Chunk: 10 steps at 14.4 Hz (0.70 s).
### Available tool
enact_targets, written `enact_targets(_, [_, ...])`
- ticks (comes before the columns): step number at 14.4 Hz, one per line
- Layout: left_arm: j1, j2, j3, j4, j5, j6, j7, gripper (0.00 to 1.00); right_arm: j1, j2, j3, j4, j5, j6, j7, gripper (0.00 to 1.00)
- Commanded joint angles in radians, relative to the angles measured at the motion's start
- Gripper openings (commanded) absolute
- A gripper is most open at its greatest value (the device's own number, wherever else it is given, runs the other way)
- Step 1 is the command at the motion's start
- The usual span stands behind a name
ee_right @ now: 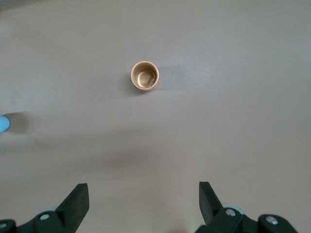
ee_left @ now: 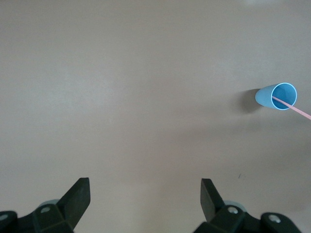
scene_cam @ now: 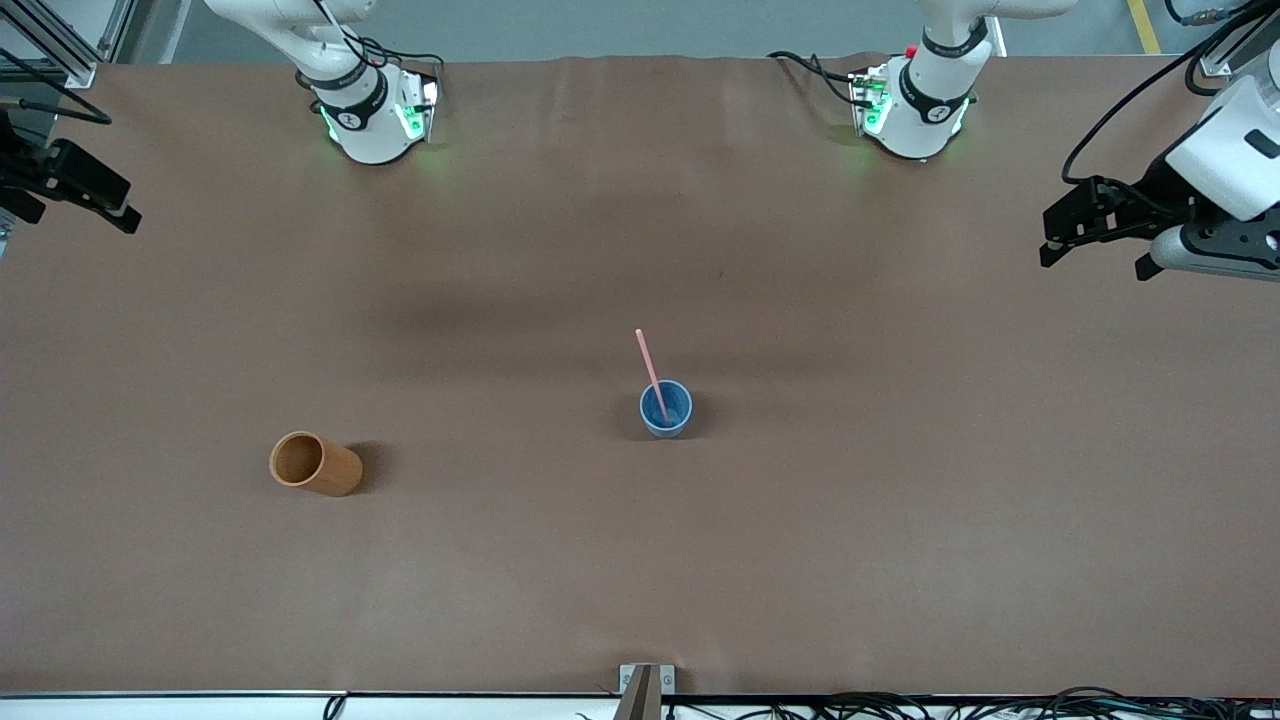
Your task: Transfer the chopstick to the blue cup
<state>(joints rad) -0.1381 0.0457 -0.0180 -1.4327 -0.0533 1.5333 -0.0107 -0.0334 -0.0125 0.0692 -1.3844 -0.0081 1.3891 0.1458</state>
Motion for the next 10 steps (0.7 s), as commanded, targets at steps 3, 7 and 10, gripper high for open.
enact_targets(3, [0.008,-0.001,0.001,0.008,-0.019,-0.012,0.012,1.00,-0.005,-0.017,-0.002,-0.075,-0.009,0.036,-0.048,1.00])
enact_targets(7, [0.006,-0.001,0.000,0.008,-0.019,-0.012,0.009,1.00,-0.016,-0.011,-0.005,-0.076,-0.007,0.122,-0.136,1.00])
enact_targets(10, [0.008,-0.001,0.000,0.008,-0.019,-0.012,0.009,1.00,-0.016,-0.007,-0.005,-0.079,-0.006,0.133,-0.138,1.00])
